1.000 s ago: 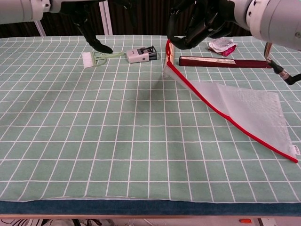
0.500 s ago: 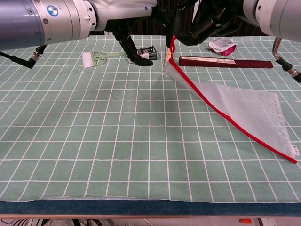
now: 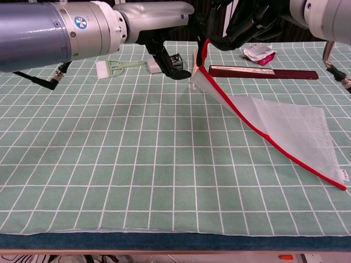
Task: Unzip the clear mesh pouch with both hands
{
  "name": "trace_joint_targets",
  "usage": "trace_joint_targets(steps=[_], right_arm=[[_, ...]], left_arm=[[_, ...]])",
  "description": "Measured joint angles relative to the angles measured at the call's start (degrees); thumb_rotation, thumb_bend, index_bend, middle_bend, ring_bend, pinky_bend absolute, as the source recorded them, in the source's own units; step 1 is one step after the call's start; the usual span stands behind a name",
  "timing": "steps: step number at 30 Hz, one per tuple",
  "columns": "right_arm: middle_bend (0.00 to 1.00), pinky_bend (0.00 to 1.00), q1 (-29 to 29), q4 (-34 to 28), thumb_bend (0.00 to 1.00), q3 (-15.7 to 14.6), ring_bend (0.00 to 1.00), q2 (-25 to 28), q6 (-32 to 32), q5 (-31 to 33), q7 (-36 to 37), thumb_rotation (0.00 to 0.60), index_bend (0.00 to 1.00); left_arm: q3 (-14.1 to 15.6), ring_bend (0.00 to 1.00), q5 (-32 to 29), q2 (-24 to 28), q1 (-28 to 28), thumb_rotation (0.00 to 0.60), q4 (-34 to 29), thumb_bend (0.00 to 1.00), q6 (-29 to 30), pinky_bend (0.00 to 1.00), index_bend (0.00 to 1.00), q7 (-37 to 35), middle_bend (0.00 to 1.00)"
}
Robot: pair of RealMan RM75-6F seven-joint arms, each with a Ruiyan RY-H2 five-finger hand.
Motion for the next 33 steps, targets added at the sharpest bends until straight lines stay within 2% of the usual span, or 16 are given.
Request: trace_joint_targets(steps=[7,14,27,33], right_arm=[[1.00,0.98,0.27,-0.32,0.57,-0.29,1.00,0.39,0.28,-0.04,0.44,0.600,0.66],[1.00,0.98,0.37,-0.47,0.57,-0.65,1.00,0.72,0.56,0.23,0.65,0.600,0.66],[1.00,0.98,0.58,-0.73,0.57,-0.90,1.00,1.14,0.99,0.61,1.54,0.600,0.66],[1.00,0.98,0.70,-0.95,0.57,-0.96,1.00,1.40,1.17,0.59,1.78,0.600,0.66]], left_arm=[[0.27,0.00,-1.15,-1.26,-0.72,0.600,0.71,0.34,0.49,0.00,0.48,-0.29,0.05],[0.42,0.00,-1.80,-2.43,-1.34,0.600,1.26,0.39,0.78,0.00,0.51,-0.71,0.07],[0.51,0.00,-1.68,-3.56,-1.94,0.600,1.72,0.40,1.95,0.00,0.53,-1.78,0.07],[0.65,0.00,-2.03,-3.77,-2.16,0.600,1.75,0.45,2.22,0.00,0.55,-1.74,0.08]])
